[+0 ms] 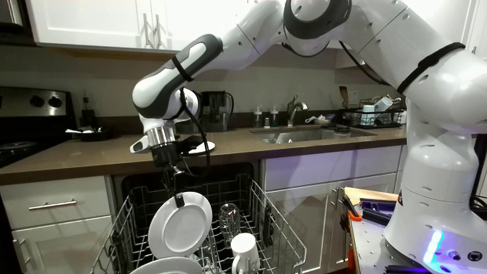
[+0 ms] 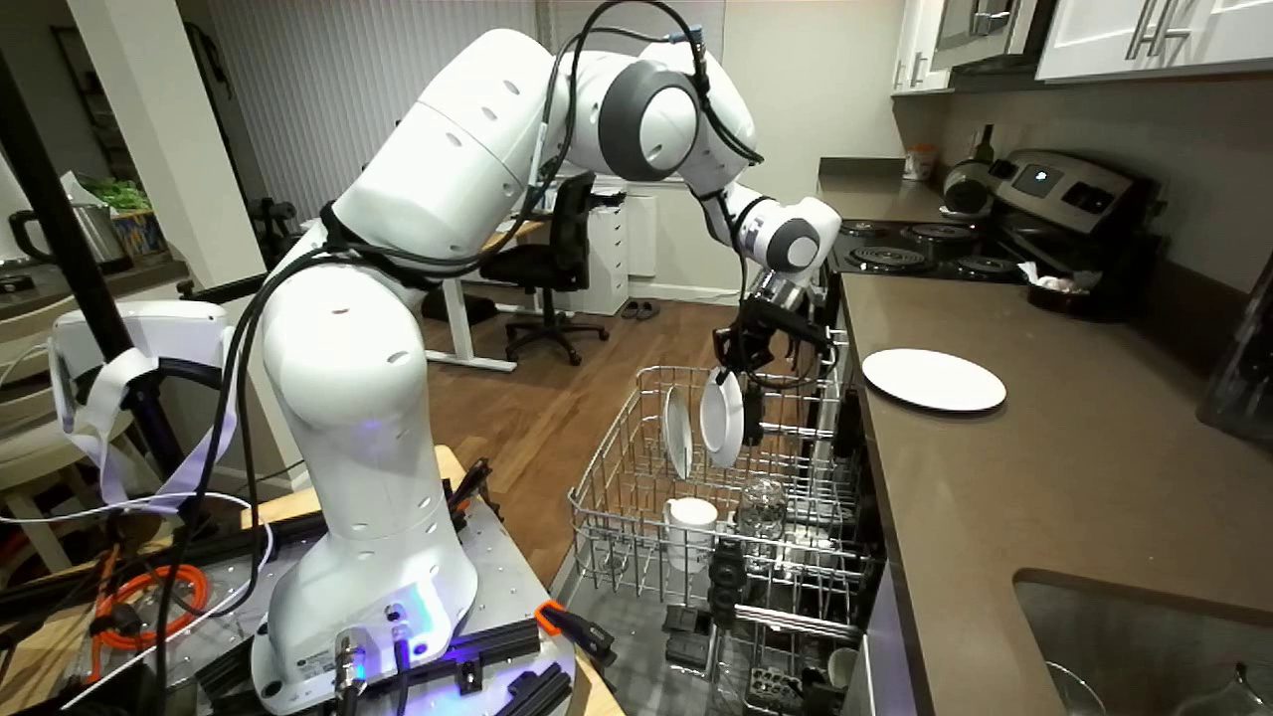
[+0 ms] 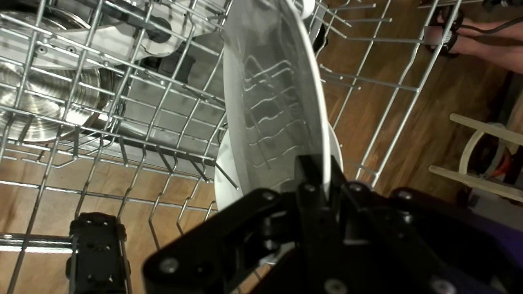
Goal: Pick up the white plate from the dishwasher and move it to the left.
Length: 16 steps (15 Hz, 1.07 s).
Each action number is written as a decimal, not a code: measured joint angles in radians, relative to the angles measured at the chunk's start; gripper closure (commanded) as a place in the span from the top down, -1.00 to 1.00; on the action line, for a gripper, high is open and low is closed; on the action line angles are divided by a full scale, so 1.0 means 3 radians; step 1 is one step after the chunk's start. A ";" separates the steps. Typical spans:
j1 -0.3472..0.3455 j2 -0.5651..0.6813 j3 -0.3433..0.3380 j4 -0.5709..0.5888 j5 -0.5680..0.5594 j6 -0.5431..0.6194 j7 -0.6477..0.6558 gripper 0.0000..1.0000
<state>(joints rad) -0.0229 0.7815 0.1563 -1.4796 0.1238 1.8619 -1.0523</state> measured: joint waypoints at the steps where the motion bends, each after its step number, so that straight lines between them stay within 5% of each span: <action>1: 0.0001 -0.0009 0.0002 0.0000 0.0000 0.0000 0.0035 -0.96; 16: 0.0068 -0.0254 0.0042 -0.0012 0.0000 0.0131 0.0578 -0.85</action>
<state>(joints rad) -0.0024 0.7054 0.1689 -1.4833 0.1238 1.9011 -0.8788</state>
